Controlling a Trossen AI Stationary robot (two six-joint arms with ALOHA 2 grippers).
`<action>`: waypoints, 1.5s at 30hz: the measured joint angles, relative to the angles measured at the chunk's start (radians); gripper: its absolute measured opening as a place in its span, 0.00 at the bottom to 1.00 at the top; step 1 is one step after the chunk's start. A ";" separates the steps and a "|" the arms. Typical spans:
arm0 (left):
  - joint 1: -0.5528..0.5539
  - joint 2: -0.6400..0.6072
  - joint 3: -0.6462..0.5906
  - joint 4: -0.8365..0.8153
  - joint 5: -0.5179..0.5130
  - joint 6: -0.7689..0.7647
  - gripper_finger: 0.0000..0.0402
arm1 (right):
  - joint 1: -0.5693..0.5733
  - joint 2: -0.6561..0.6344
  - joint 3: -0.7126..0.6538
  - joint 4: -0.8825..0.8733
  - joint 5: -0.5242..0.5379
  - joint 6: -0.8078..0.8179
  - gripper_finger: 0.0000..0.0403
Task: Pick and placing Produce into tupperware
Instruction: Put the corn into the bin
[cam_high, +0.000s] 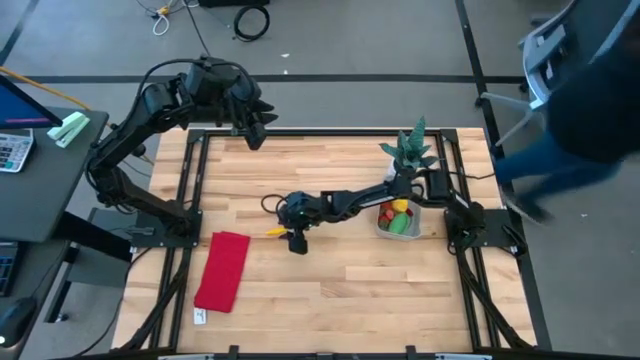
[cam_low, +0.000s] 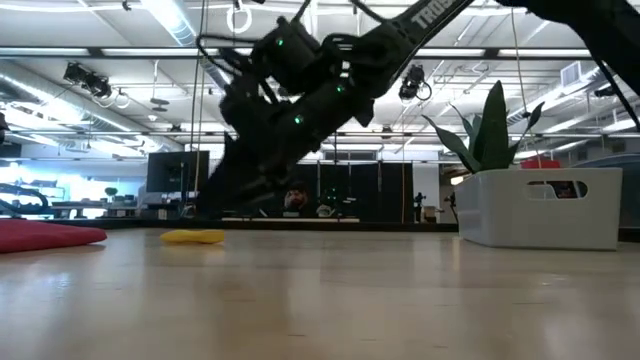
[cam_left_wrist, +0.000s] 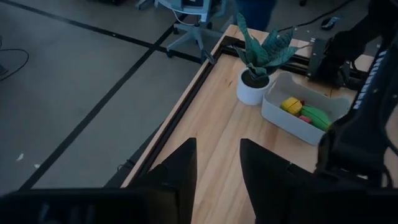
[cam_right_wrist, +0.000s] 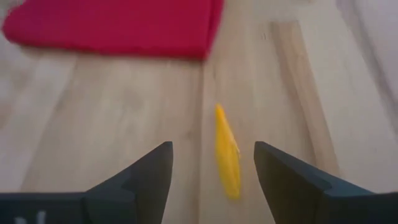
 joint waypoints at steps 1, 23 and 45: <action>0.000 0.000 0.000 0.000 0.000 0.001 0.32 | -0.005 0.007 0.000 -0.013 -0.010 0.012 0.58; 0.000 0.000 0.000 0.001 0.000 0.043 0.30 | -0.029 0.081 0.002 0.006 -0.038 0.023 0.32; 0.000 0.000 0.000 0.000 0.000 0.004 0.28 | -0.007 -0.584 -0.001 -0.935 0.566 0.132 0.01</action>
